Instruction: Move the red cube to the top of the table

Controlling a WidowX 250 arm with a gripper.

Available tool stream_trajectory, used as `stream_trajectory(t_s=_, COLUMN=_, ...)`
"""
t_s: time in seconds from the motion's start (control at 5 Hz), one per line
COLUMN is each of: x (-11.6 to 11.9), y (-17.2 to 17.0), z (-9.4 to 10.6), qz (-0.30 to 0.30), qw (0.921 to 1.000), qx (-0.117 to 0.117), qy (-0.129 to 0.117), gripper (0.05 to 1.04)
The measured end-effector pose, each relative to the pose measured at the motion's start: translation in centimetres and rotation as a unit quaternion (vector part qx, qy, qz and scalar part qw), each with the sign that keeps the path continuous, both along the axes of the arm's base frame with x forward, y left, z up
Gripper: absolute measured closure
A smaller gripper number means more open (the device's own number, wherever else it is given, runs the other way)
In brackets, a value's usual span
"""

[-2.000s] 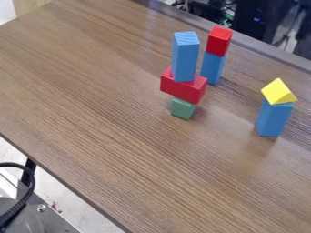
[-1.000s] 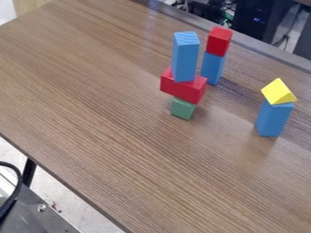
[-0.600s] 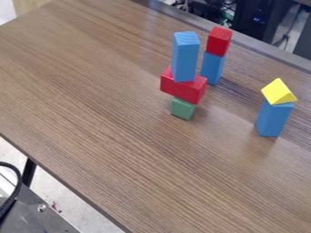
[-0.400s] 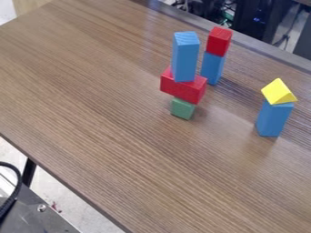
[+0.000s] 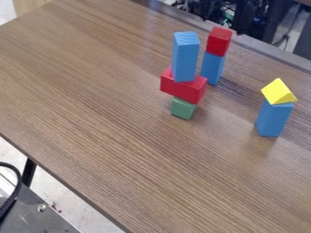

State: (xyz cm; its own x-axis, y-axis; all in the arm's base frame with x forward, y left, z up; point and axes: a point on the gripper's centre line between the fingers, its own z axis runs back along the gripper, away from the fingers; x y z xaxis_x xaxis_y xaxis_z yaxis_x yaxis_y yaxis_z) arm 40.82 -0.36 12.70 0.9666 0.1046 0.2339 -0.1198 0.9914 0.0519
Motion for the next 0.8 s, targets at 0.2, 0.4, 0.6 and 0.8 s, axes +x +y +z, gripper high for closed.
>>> stream_trajectory(t_s=0.2, x=0.1, y=0.5, z=0.0, qz=0.001, qw=1.0000, qx=-0.002, qy=-0.003, gripper=0.083)
stream_trajectory(t_s=0.4, x=0.0, y=0.7, z=-0.2, qz=-0.001, qw=1.0000, qx=-0.003, qy=-0.002, gripper=0.083)
stream_trajectory(t_s=0.6, x=0.1, y=0.7, z=-0.3, qz=0.000, qw=1.0000, qx=-0.008, qy=-0.004, gripper=0.083)
stream_trajectory(t_s=0.8, x=0.1, y=0.4, z=-1.4, qz=0.000, qw=0.9999, qx=-0.015, qy=0.007, gripper=0.083)
